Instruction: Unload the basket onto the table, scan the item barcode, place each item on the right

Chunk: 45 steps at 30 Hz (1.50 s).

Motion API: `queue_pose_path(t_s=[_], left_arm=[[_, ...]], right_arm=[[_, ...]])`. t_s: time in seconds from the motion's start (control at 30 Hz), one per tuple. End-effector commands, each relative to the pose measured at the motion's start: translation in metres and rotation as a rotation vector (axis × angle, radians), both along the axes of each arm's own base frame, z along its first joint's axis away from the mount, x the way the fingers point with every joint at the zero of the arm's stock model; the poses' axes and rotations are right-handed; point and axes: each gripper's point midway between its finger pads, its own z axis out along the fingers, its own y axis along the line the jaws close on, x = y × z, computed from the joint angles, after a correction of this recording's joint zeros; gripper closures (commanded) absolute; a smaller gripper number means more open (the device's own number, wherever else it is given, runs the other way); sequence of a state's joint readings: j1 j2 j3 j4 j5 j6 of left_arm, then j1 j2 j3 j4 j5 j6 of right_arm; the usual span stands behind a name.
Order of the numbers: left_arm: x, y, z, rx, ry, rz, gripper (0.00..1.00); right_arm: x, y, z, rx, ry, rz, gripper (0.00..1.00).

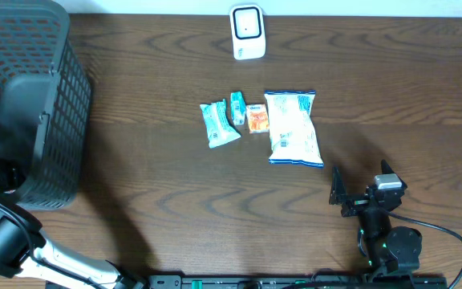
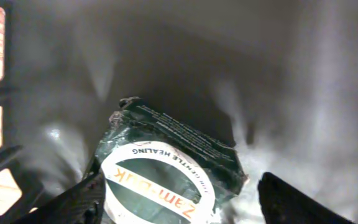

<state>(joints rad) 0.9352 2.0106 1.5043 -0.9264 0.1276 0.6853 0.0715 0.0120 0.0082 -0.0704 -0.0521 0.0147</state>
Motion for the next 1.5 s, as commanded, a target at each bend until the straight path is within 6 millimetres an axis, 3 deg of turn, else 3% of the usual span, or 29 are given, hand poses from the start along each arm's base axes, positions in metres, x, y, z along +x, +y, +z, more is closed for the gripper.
queue_pose_path(t_s=[0.0, 0.3, 0.57, 0.73, 0.9, 0.93, 1.1, 1.27, 1.47], left_arm=[[0.008, -0.03, -0.04, -0.186, -0.033, -0.02, 0.26], [0.044, -0.081, -0.033, -0.285, -0.075, -0.134, 0.26], [0.089, -0.118, -0.013, -0.229, -0.094, -0.305, 0.25], [0.09, -0.104, -0.005, -0.09, -0.027, -0.338, 0.24], [0.09, -0.086, -0.001, -0.049, -0.041, -0.255, 0.24], [0.09, -0.082, -0.001, -0.044, -0.048, -0.224, 0.1], [0.098, -0.055, 0.009, 0.006, -0.123, -0.029, 0.05], [0.111, -0.033, 0.048, 0.081, -0.258, 0.144, 0.02], [0.116, -0.029, 0.094, 0.144, -0.37, 0.178, 0.02]], right_arm=[[0.0, 0.001, 0.0, 0.006, 0.0, 0.005, 0.01], [0.0, 0.001, -0.001, 0.006, 0.001, 0.005, 0.01], [0.0, 0.001, -0.001, 0.006, 0.001, 0.005, 0.01], [0.0, 0.001, 0.0, 0.006, 0.0, 0.005, 0.01], [0.0, 0.001, 0.0, 0.006, 0.0, 0.005, 0.01], [0.0, 0.001, -0.001, 0.006, 0.001, 0.005, 0.01], [0.0, 0.001, -0.001, 0.006, 0.001, 0.005, 0.01], [0.0, 0.001, -0.001, 0.006, 0.001, 0.005, 0.01], [0.0, 0.001, -0.001, 0.006, 0.001, 0.005, 0.01]])
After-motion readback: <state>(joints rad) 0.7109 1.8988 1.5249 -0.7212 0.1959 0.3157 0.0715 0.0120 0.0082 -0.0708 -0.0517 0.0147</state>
